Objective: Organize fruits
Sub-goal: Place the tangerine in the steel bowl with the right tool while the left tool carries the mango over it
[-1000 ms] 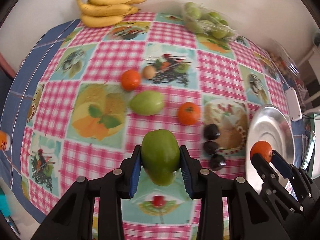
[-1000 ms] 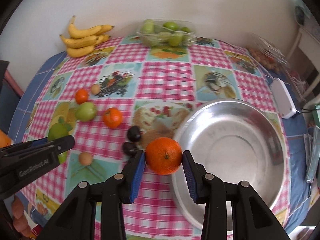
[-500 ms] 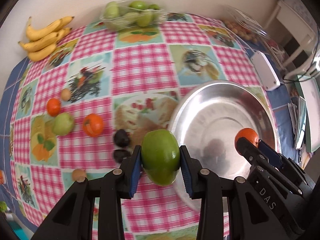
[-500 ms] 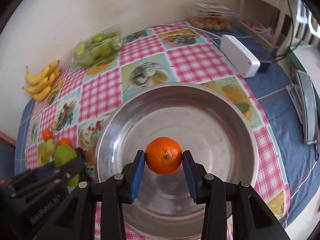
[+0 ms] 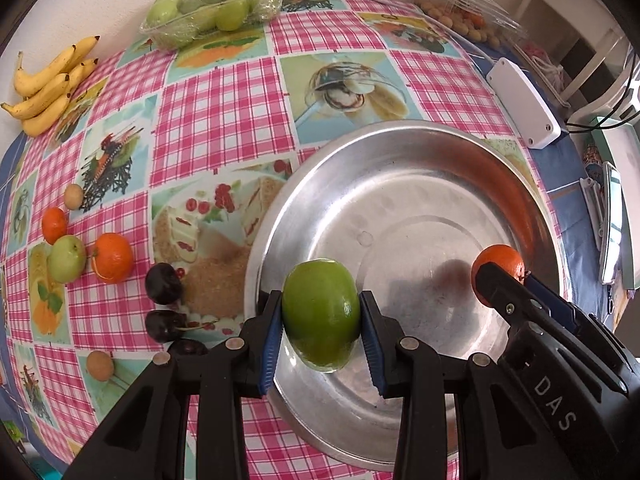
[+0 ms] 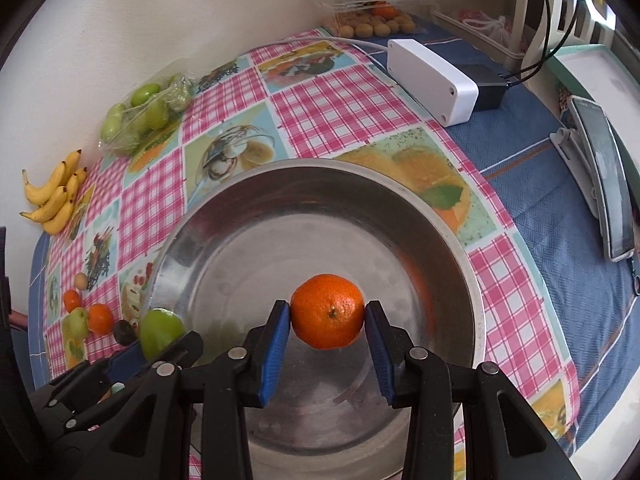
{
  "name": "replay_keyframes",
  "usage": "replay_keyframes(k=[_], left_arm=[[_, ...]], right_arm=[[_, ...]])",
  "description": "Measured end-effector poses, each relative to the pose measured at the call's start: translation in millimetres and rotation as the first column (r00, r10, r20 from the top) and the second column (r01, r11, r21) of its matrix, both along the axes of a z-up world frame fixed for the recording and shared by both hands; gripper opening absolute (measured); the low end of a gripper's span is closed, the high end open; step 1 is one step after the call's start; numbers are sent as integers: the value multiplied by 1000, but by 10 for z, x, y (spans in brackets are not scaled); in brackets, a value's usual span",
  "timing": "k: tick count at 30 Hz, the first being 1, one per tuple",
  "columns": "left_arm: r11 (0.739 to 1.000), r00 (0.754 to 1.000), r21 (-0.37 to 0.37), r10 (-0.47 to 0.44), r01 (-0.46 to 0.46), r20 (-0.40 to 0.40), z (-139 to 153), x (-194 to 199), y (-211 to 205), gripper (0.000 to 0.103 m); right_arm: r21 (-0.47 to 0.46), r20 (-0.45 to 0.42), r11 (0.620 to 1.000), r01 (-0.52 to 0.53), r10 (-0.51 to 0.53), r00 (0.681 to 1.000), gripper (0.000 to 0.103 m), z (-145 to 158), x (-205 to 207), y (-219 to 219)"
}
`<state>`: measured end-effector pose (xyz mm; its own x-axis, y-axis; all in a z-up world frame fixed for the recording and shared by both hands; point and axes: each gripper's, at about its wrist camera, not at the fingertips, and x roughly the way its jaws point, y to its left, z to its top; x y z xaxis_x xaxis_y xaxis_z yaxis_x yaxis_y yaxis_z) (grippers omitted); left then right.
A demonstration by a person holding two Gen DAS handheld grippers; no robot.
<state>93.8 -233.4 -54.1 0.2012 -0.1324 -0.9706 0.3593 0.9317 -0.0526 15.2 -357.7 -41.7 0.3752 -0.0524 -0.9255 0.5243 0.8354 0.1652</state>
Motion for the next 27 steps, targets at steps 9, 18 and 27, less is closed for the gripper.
replay_keyframes(k=[9,18,27], left_arm=[[1000,1000,-9,-17,17,-19,-80,-49,-45,39],[999,999,-47,-18,16,-35,-50,-155,33,39],[994,1000,-112,-7,7,-2,201,-188,266,44]], right_arm=[[11,-34,1000,9,-9,999,42,-72,14,-7],[5,-24,1000,2,-2,1000,43,-30,17,2],[-10,-6,1000,-13,13,1000,54,64,-3,15]])
